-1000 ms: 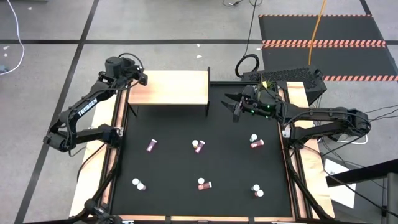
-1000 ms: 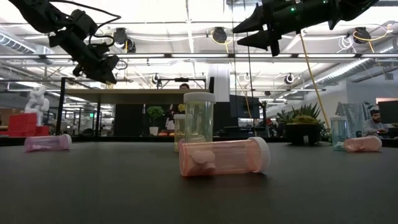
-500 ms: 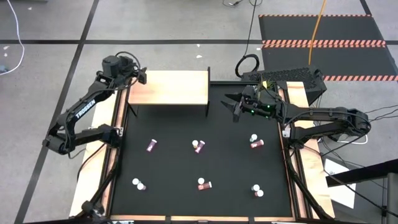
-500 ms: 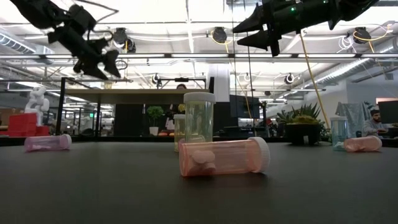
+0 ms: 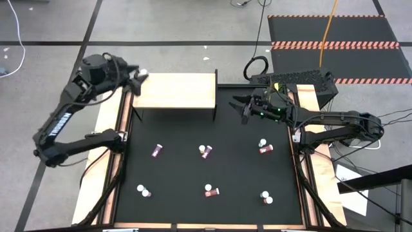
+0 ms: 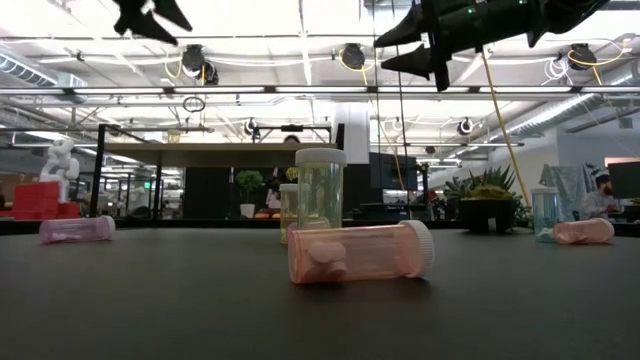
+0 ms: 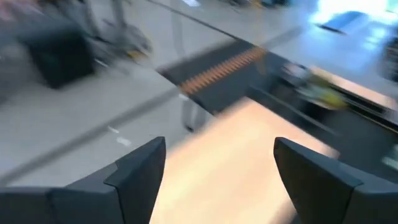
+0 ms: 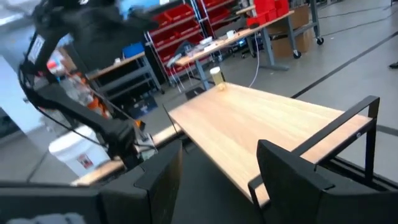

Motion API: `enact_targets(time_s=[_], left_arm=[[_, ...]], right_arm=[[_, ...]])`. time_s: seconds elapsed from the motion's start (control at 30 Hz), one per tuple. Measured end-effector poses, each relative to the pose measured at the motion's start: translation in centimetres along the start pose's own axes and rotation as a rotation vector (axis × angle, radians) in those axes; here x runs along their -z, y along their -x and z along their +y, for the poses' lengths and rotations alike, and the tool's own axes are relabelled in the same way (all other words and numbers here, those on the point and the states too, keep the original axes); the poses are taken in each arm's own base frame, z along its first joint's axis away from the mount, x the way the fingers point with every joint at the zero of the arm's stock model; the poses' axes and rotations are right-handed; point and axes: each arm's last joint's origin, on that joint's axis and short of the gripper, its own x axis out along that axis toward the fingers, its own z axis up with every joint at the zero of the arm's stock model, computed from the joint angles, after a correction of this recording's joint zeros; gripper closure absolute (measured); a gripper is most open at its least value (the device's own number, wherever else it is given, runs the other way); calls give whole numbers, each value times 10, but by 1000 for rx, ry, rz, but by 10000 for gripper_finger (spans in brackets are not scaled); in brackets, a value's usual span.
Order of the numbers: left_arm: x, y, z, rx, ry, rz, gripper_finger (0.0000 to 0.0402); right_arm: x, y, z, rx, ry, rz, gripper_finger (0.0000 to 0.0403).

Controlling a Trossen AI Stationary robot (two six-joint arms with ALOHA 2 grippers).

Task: Pick and place medicine bottles onto shelf by color
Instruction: Put the top left pink medicine bottle on the shelf

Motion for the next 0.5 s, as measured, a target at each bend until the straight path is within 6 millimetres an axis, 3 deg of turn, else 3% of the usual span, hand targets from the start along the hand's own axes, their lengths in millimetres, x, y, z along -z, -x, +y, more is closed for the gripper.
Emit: enact_targets(time_s=[0.1,0.27,0.4,0.5], left_arm=[[4,10,-20,97,46,97,125],[27,9,-45,148,90,284,151],[38,-4,-69,215,116,384,160],[45,-20,-96,268,24,445,163]], right_arm=[[-3,0,-2,2,-13,-24,199],[-5,-1,-5,16,-26,-31,199],[-2,-1,-6,27,-59,-4,200],[3,0,-5,29,-71,38,200]])
